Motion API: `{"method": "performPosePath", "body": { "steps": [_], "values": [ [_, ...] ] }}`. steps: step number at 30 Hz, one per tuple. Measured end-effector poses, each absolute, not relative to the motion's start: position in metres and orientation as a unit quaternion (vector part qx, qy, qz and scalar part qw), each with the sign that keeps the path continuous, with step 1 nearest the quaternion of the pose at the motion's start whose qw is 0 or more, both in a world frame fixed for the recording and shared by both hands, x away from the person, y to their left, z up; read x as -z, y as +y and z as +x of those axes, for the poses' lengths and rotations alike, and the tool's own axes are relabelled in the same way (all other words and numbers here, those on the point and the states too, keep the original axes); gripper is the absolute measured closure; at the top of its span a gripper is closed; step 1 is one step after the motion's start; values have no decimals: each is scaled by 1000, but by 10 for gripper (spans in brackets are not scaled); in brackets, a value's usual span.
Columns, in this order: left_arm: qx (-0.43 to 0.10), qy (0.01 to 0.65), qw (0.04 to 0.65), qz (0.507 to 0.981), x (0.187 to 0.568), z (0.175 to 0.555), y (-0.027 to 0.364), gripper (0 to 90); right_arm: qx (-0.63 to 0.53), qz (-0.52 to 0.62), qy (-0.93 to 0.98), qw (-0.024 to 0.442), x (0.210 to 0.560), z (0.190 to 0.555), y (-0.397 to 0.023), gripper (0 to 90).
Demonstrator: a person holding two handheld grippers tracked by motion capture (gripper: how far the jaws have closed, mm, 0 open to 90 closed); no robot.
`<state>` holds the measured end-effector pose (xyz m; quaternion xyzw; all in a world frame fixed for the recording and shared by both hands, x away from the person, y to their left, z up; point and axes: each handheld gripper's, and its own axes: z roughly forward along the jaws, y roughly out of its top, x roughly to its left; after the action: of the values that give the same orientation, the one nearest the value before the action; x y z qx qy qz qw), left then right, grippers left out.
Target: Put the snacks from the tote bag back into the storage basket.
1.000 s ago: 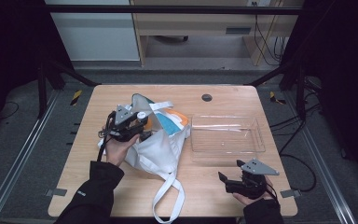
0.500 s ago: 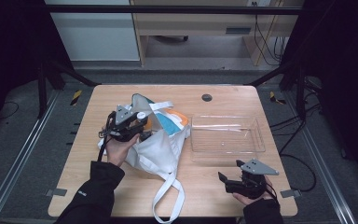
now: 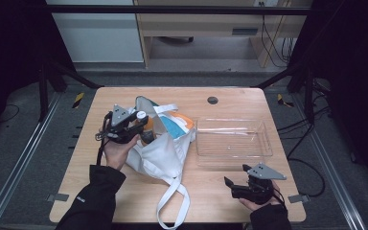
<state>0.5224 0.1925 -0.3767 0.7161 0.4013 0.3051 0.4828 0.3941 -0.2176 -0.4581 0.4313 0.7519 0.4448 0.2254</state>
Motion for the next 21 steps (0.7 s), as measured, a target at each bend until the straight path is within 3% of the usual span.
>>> {"method": "performPosePath", "body": {
  "steps": [21],
  "values": [
    [-317, 402, 504, 696, 336, 501, 206, 587, -444, 430, 753, 227, 458, 394, -217, 174]
  ]
}}
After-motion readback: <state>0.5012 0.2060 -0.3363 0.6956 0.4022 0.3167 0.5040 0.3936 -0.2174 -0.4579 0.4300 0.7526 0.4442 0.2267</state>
